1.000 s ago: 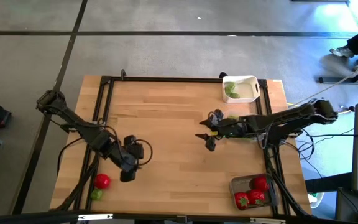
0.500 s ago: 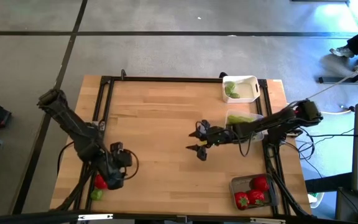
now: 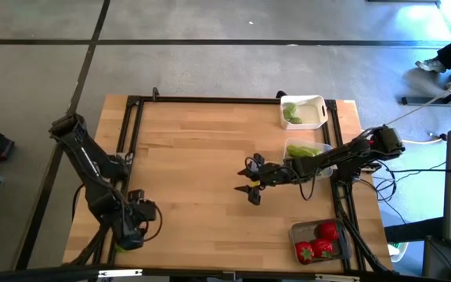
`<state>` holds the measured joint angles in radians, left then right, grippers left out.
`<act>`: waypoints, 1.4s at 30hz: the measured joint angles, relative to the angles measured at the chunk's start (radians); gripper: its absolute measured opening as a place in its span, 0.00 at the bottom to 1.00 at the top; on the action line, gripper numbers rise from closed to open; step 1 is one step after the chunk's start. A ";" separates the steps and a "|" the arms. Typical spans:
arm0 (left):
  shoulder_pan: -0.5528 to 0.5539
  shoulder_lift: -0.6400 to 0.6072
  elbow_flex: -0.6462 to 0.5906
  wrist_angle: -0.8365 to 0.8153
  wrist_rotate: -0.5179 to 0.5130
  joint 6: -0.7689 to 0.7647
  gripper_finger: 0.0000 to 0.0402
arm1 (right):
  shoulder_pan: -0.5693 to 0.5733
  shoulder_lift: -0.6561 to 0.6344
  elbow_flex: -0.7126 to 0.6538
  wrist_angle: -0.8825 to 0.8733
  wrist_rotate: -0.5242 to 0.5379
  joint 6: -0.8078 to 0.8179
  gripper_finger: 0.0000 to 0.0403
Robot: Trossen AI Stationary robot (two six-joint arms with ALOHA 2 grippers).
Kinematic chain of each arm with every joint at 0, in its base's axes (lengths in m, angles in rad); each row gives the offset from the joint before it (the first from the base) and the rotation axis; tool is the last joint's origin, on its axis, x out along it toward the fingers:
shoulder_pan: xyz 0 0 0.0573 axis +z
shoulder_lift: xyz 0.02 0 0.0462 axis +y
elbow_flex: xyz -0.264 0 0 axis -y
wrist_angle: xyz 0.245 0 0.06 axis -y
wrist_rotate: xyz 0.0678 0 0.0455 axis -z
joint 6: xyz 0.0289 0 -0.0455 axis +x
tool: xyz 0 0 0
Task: Sort produce into baskets
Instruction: Put the tomato into the black bin
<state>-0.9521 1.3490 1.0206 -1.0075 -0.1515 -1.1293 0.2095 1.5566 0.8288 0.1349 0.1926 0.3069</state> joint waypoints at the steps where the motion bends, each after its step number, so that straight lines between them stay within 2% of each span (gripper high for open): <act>1: -0.008 0.011 0.000 0.000 0.023 -0.011 0.66 | 0.000 0.000 0.000 0.000 0.005 -0.002 0.66; 8: -0.029 0.093 0.000 0.000 0.205 -0.028 0.66 | 0.000 0.000 0.000 -0.004 0.025 -0.007 0.66; 14: -0.039 0.167 0.000 -0.007 0.278 0.028 0.64 | 0.000 0.000 0.000 -0.003 0.033 -0.024 0.66; 25: -0.064 0.256 0.000 -0.082 0.325 0.094 0.62 | 0.000 -0.001 0.000 -0.003 0.034 -0.024 0.66; 42: -0.082 0.266 0.000 -0.077 0.313 0.063 0.61 | 0.000 -0.001 0.000 -0.003 0.035 -0.024 0.66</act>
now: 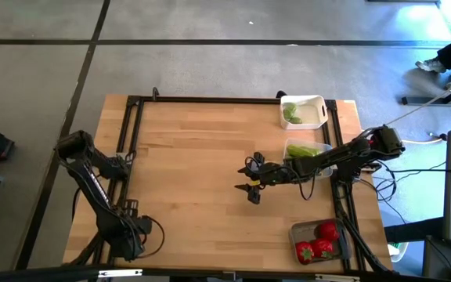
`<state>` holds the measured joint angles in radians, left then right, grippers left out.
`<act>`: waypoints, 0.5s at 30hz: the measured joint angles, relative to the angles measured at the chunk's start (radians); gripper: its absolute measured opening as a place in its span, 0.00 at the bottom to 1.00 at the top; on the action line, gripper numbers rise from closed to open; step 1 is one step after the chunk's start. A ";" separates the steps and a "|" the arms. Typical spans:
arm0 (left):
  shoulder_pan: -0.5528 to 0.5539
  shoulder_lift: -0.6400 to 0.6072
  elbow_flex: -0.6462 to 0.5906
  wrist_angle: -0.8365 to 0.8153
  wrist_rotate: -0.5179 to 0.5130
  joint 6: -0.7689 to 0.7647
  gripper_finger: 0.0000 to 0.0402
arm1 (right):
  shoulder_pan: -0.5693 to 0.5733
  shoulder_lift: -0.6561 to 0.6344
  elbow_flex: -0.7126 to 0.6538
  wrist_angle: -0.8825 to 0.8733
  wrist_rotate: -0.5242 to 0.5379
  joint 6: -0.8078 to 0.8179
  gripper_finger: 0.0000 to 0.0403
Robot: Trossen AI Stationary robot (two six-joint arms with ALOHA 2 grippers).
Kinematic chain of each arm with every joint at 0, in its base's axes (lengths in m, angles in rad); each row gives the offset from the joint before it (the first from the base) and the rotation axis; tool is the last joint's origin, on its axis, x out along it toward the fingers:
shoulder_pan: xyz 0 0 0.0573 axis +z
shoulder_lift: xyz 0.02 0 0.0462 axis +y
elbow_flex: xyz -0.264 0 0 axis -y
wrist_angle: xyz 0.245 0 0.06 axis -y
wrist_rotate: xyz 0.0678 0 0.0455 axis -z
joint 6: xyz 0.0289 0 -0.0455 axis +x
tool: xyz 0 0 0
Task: Sort produce into baskets
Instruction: Put the tomato into the black bin
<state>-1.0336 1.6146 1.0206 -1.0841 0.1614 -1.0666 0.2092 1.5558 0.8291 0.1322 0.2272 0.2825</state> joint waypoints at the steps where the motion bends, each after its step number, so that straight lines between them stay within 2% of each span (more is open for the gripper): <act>1: 0.000 0.000 0.000 -0.007 -0.002 0.003 0.62 | 0.000 0.000 0.000 0.000 0.000 0.000 0.66; 11: -0.001 0.000 0.000 -0.055 -0.003 0.025 0.82 | 0.000 0.000 0.000 0.000 0.000 0.000 0.66; 15: -0.007 0.000 0.000 -0.054 -0.070 0.025 0.86 | 0.000 0.000 0.000 0.000 0.000 0.000 0.66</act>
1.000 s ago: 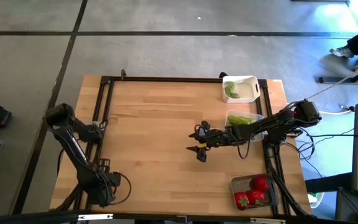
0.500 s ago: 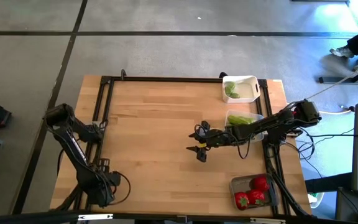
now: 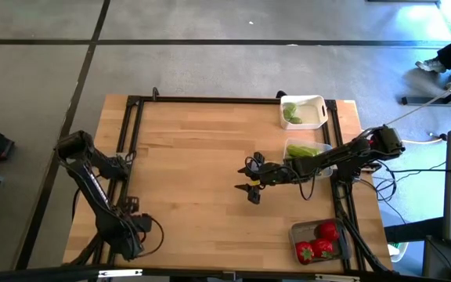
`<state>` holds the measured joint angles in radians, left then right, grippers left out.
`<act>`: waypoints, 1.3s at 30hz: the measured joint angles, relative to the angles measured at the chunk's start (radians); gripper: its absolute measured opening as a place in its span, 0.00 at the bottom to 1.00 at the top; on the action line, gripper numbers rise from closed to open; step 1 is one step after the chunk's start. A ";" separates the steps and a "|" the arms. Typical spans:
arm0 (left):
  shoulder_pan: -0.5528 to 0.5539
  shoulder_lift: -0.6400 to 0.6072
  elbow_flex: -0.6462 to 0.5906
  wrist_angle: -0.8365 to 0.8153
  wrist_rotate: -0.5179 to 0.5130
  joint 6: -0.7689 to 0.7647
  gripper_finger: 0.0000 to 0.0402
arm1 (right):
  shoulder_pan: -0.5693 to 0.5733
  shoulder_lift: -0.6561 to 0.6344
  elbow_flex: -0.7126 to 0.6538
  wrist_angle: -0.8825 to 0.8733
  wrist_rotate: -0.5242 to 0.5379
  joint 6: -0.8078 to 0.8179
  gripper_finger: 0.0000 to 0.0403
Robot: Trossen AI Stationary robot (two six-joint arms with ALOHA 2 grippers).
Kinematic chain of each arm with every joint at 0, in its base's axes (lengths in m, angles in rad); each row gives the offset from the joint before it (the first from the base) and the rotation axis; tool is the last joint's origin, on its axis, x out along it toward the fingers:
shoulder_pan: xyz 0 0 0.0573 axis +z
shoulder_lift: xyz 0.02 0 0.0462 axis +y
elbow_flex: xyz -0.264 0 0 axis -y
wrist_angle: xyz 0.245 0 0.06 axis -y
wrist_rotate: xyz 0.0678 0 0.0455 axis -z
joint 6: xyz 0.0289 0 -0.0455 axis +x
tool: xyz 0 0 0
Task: Sort produce into baskets
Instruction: Put the tomato into the black bin
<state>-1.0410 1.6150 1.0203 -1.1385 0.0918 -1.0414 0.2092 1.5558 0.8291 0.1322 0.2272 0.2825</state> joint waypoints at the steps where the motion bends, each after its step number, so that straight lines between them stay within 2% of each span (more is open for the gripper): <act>1: -0.002 0.000 0.000 0.000 -0.014 -0.003 0.86 | 0.000 0.000 0.000 0.000 0.000 0.000 0.66; 10: -0.020 0.000 -0.093 0.107 0.015 -0.071 0.86 | 0.000 0.000 0.000 0.000 0.000 0.000 0.66; 14: -0.020 0.000 -0.096 0.105 0.015 -0.057 0.86 | 0.000 0.000 0.000 -0.001 0.000 0.000 0.66; 17: -0.020 0.000 -0.096 0.108 0.015 -0.108 0.86 | 0.000 0.000 0.000 -0.001 0.002 0.000 0.66; 23: -0.020 0.000 -0.096 0.128 -0.052 -0.112 0.86 | 0.000 0.000 0.000 -0.001 0.032 0.000 0.66; 28: -0.020 0.000 -0.118 0.131 -0.002 -0.112 0.86 | 0.000 0.000 0.000 -0.003 0.029 0.000 0.66; 31: -0.018 -0.002 -0.134 0.141 0.017 -0.128 0.82 | 0.000 0.000 0.000 -0.003 0.027 0.000 0.66; 36: -0.002 -0.005 -0.137 0.147 0.027 -0.126 0.68 | 0.000 0.000 0.000 -0.003 0.024 0.001 0.66; 39: 0.020 -0.004 -0.129 0.148 0.030 -0.107 0.68 | 0.000 0.000 0.000 -0.003 0.023 0.002 0.66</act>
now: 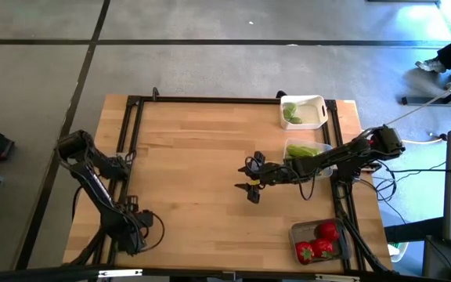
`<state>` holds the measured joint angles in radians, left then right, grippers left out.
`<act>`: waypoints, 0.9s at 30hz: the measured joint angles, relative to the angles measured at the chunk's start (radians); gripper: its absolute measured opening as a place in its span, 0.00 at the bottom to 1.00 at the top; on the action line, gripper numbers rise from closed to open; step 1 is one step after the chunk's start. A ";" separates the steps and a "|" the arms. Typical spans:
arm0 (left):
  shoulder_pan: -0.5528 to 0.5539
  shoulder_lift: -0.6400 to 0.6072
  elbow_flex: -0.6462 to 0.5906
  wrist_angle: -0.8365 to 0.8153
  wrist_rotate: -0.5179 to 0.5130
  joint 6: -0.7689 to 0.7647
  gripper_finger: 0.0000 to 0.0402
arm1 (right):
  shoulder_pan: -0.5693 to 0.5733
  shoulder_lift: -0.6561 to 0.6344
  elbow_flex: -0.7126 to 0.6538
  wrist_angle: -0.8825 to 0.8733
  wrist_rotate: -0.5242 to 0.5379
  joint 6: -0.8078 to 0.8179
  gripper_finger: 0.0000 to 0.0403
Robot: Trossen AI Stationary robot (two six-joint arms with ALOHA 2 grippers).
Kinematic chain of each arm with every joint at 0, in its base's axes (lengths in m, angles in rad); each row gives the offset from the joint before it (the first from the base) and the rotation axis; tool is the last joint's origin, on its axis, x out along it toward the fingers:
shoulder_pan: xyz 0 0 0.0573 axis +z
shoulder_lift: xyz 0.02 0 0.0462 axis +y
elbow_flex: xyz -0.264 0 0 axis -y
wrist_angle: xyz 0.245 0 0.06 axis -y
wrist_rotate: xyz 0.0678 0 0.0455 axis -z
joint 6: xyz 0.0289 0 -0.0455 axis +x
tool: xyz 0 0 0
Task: Sort produce into baskets
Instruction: Put the tomato into the black bin
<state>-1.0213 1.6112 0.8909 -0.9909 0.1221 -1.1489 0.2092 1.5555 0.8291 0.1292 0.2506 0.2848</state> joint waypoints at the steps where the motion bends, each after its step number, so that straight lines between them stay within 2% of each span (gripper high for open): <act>1: 0.006 0.000 0.007 0.004 -0.009 0.004 0.68 | 0.000 0.000 0.000 0.001 0.000 0.001 0.66; 5: 0.030 0.000 0.034 -0.002 -0.059 0.038 0.68 | 0.000 0.000 0.000 0.005 -0.061 0.029 0.66; 10: 0.069 -0.035 0.058 -0.023 -0.120 0.036 0.69 | 0.001 0.000 0.000 0.057 -0.075 0.015 0.66; 22: 0.201 -0.268 0.060 -0.002 -0.374 0.097 0.68 | 0.030 0.000 0.110 0.040 -0.086 -0.112 0.66; 27: 0.253 -0.348 0.060 0.103 -0.471 0.187 0.68 | 0.065 0.000 0.175 0.000 -0.058 -0.163 0.66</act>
<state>-0.7679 1.2633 0.9512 -0.8875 -0.3488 -0.9622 0.2747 1.5551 1.0038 0.1294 0.1925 0.1221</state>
